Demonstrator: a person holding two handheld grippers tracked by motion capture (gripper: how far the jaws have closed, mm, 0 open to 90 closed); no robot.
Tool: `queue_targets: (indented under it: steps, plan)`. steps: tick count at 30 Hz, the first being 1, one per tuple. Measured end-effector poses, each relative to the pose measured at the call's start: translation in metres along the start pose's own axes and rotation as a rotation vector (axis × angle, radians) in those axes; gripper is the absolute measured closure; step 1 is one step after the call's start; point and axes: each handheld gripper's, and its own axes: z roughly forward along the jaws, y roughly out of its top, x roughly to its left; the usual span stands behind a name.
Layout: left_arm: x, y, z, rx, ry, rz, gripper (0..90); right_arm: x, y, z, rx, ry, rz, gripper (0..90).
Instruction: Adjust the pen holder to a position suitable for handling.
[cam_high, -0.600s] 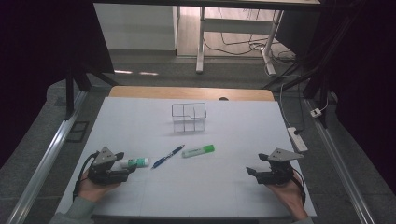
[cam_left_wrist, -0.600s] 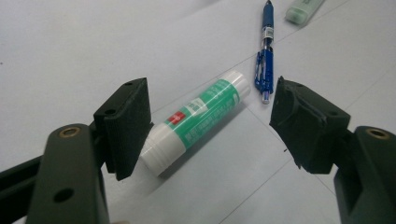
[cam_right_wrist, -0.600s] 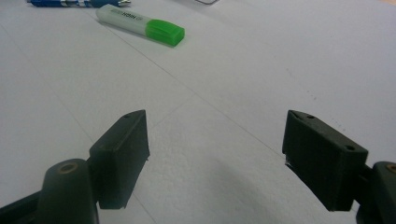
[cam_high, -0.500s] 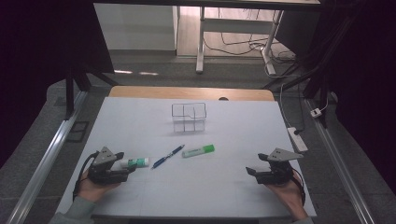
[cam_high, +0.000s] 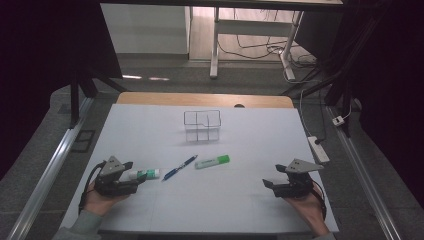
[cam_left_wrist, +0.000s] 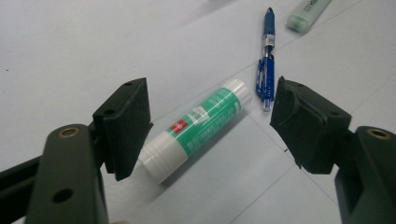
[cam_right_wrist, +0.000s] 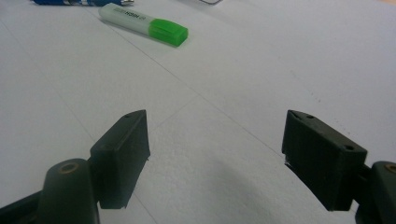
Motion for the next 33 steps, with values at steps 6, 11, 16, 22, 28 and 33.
queue_targets:
  steps: [6,11,16,22,28,33]
  plan:
    - [0.0,0.007,0.004,0.003,0.008,0.001,28.0,0.0,0.0,0.001,0.002,0.002,-0.003,22.6]
    - [0.0,0.014,0.007,-0.001,0.011,-0.001,28.2,0.001,0.001,0.002,0.0,0.004,-0.005,22.7]
    - [0.0,0.02,0.011,0.001,0.02,0.007,28.4,0.001,0.001,0.002,0.003,0.004,-0.006,22.8]
    - [0.001,0.034,0.018,0.004,0.018,0.01,29.0,-0.001,0.003,0.0,-0.012,0.003,0.006,22.9]
    - [0.004,0.057,0.03,-0.003,0.002,0.001,29.8,-0.002,0.002,0.001,-0.01,0.009,0.007,22.9]
    - [0.004,0.076,0.043,-0.002,-0.015,-0.005,30.6,-0.002,0.002,0.001,-0.008,0.005,0.006,22.9]
